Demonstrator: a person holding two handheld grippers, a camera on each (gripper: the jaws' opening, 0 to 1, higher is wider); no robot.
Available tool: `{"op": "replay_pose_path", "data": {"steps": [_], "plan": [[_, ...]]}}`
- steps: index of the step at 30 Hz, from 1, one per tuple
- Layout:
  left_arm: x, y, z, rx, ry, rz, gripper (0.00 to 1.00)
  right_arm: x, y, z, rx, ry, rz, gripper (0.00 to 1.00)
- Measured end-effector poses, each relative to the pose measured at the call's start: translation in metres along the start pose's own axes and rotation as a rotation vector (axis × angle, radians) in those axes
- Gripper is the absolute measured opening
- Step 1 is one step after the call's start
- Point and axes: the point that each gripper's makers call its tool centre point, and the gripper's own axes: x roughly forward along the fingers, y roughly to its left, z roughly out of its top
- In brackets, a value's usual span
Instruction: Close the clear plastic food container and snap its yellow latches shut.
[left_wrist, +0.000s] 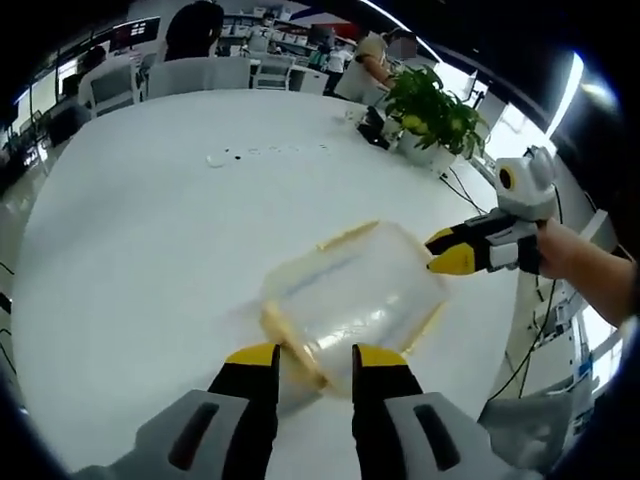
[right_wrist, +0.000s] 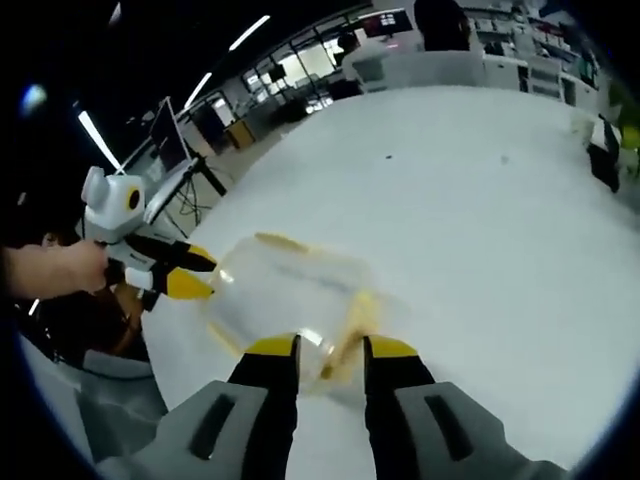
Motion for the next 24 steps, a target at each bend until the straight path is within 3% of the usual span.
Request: {"op": "replay_pose_path", "data": {"steps": [2, 15, 24], "plan": [[0.001, 0.0, -0.001, -0.043, 0.002, -0.011, 0.22, 0.0, 0.0, 0.0, 0.016, -0.008, -0.006, 0.22], [-0.001, 0.011, 0.0, -0.086, 0.019, -0.04, 0.22, 0.001, 0.013, -0.008, 0.103, -0.049, -0.016, 0.21], [0.0, 0.008, -0.001, -0.099, 0.025, -0.043, 0.22, 0.0, 0.013, -0.008, 0.102, -0.035, -0.022, 0.21]]}}
